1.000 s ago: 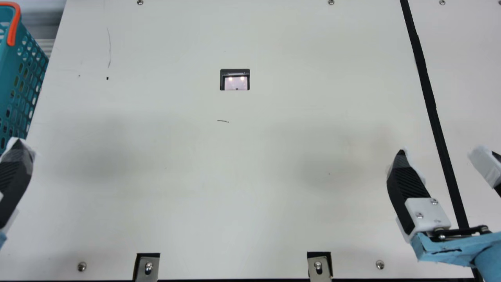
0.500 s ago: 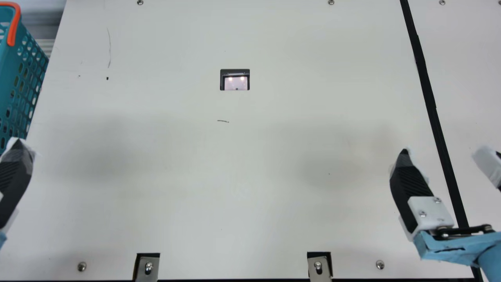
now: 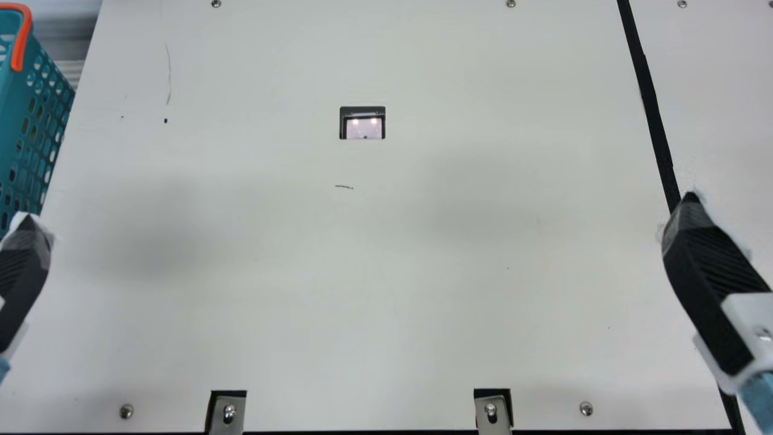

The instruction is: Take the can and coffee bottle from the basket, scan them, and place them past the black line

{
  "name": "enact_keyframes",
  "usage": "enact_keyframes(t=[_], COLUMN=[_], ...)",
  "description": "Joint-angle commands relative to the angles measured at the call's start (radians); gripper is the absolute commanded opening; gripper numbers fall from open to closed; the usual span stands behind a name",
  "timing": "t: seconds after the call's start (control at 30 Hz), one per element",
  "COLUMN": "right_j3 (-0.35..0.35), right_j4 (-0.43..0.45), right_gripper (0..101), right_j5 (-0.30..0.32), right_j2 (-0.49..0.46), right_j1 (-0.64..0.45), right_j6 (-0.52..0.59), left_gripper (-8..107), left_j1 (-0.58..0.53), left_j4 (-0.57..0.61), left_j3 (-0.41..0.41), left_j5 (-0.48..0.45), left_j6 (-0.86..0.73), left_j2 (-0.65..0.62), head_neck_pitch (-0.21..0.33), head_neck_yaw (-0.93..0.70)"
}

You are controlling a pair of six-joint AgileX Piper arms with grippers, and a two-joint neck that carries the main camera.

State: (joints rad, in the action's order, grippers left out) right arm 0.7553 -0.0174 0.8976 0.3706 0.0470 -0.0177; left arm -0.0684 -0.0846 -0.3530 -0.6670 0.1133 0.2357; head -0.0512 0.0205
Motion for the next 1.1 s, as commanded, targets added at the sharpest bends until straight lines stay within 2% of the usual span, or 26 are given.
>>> enact_keyframes(t=[0.0,0.2,0.37,0.5,0.53,0.63,1.07], right_j3=[0.096,0.192,0.237,0.24,0.243,0.242,0.242], right_j4=[-0.021,-0.102,-0.175,-0.229,-0.205,-0.233,-0.232], right_gripper=[101,101,101,101,101,101,101], right_j5=[0.096,0.214,0.273,0.282,0.281,0.284,0.285], right_j2=[0.009,0.029,0.037,0.043,0.04,0.042,0.042], right_j1=[0.045,0.144,0.22,0.26,0.248,0.259,0.259], right_j6=[-0.021,-0.1,-0.176,-0.224,-0.204,-0.225,-0.225], left_gripper=[90,90,90,90,90,90,90], left_j1=[0.0,0.0,0.0,0.0,0.0,0.0,0.0], left_j4=[0.0,0.0,0.0,0.0,0.0,0.0,0.0], left_j3=[0.0,0.0,0.0,0.0,0.0,0.0,0.0], left_j5=[0.0,0.0,0.0,0.0,0.0,0.0,0.0], left_j6=[0.0,0.0,0.0,0.0,0.0,0.0,0.0], left_j2=[0.0,0.0,0.0,0.0,0.0,0.0,0.0], head_neck_pitch=[0.004,0.004,0.004,0.004,0.004,0.004,-0.001], head_neck_yaw=[0.007,0.007,0.007,0.007,0.007,0.007,-0.001])
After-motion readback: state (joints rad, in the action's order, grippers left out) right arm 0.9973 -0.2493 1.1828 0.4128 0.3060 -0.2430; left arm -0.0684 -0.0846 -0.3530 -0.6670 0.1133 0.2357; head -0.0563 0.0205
